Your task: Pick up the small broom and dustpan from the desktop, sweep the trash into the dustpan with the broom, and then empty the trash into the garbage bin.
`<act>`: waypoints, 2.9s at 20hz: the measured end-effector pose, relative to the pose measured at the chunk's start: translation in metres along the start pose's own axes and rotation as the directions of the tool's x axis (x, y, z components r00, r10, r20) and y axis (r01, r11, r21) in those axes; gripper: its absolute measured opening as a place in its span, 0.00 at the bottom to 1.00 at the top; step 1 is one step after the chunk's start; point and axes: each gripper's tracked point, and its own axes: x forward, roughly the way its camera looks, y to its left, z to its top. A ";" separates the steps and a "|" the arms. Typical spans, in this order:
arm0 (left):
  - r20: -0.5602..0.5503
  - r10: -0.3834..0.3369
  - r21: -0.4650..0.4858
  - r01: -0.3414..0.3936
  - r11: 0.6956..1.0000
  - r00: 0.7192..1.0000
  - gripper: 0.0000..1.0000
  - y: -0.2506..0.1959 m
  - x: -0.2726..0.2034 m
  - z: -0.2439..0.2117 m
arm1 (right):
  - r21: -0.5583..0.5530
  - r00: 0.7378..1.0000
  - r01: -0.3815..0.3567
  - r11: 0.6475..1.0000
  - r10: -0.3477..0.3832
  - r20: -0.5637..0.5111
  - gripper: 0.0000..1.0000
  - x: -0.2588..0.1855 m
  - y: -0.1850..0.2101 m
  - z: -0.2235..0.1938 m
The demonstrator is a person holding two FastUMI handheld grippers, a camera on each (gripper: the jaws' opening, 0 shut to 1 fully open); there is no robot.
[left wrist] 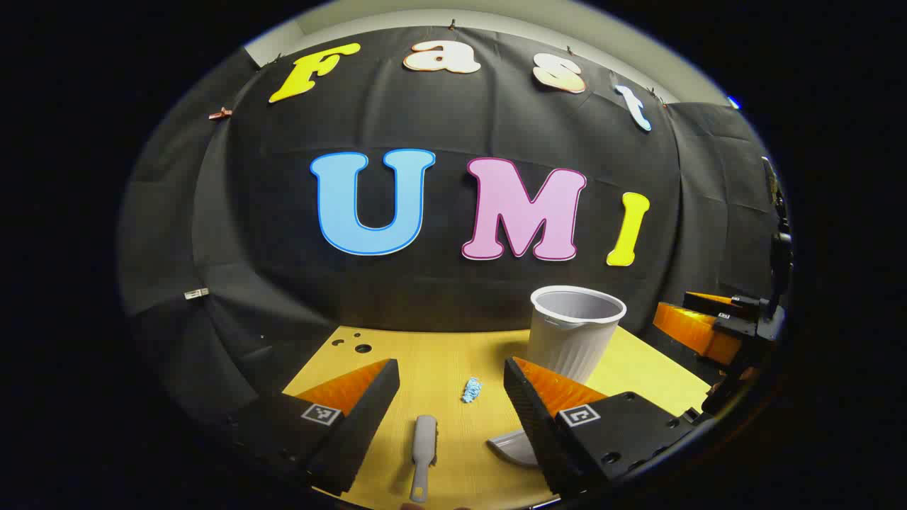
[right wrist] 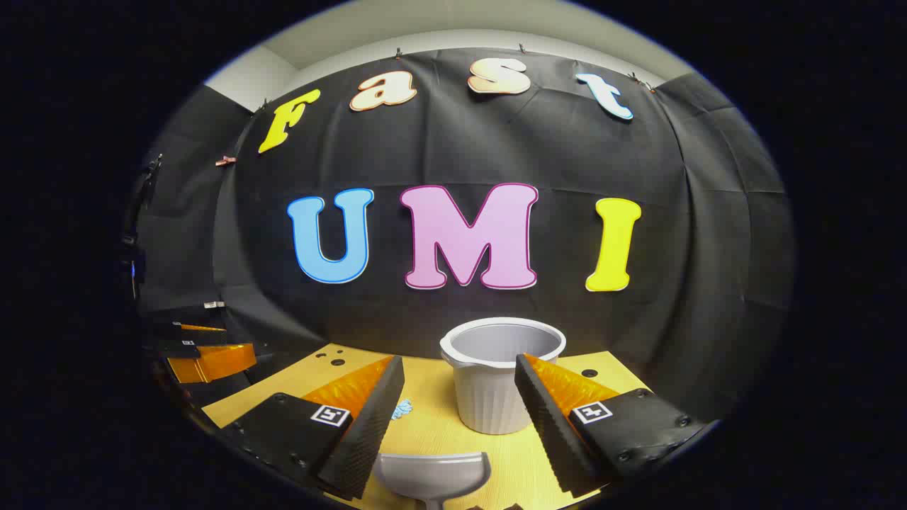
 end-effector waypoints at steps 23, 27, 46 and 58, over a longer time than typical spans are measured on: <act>-0.321 0.065 -0.003 -0.070 0.998 0.945 0.96 0.069 0.021 -0.119 | 0.038 0.962 0.058 0.998 -0.046 -0.269 0.98 0.016 0.004 -0.075; -0.428 0.057 -0.012 -0.069 0.998 0.902 0.96 0.070 0.029 -0.156 | 0.078 0.939 0.065 0.995 -0.035 -0.343 0.98 0.019 -0.002 -0.099; -0.870 0.010 0.006 -0.010 1.000 0.492 0.96 0.056 0.060 -0.308 | 0.112 0.793 0.031 0.993 0.044 -0.607 0.99 0.005 0.004 -0.204; -0.901 0.033 0.037 0.000 0.999 0.432 0.48 0.053 0.062 -0.330 | 0.128 0.680 0.007 0.992 0.090 -0.727 0.99 -0.025 0.022 -0.246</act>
